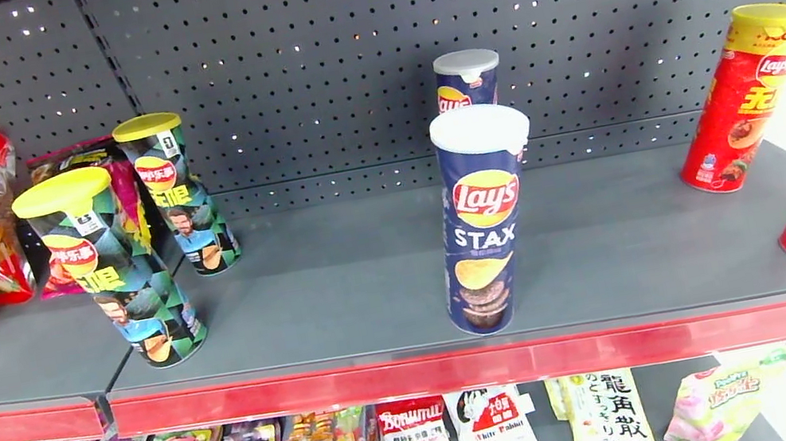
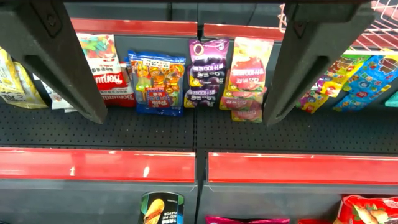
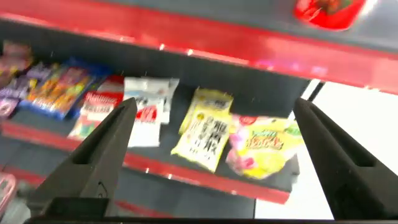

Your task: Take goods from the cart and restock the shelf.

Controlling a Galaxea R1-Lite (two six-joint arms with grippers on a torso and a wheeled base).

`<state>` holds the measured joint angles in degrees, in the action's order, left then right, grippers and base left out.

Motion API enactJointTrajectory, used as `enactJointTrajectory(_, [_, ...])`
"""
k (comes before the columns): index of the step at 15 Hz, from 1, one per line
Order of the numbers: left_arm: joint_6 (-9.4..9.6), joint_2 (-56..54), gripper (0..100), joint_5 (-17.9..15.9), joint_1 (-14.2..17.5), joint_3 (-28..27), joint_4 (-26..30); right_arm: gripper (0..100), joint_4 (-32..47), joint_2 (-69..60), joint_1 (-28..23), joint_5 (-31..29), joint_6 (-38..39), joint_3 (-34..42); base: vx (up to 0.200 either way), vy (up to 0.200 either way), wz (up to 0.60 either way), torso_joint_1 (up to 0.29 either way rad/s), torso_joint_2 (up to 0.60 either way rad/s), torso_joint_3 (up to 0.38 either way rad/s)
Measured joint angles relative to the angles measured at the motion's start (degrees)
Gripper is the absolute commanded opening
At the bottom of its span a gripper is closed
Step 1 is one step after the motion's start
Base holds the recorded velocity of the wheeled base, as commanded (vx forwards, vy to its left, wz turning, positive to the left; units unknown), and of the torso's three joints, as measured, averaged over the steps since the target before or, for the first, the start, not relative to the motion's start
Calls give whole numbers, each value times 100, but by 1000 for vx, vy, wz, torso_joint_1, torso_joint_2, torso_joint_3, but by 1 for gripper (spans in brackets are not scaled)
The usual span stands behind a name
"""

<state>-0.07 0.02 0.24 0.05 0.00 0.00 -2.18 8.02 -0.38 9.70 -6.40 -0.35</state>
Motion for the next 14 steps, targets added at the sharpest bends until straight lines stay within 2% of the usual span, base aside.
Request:
enactJointTrajectory(2, [0, 0, 100, 0, -2, 0, 0, 100, -22, -444, 28, -497, 169, 0, 0, 0, 0, 0, 0, 0])
enactJointTrajectory(4, [-2, 0, 100, -2, -2, 0, 0, 100, 101, -649, 33, -1107, 738, 15, 0, 0, 0, 0, 0, 0])
enactJointTrajectory(14, [-6, -2, 100, 0, 0, 0, 0, 100, 272, -802, 38, -1014, 589, 26, 0, 0, 0, 0, 0, 0])
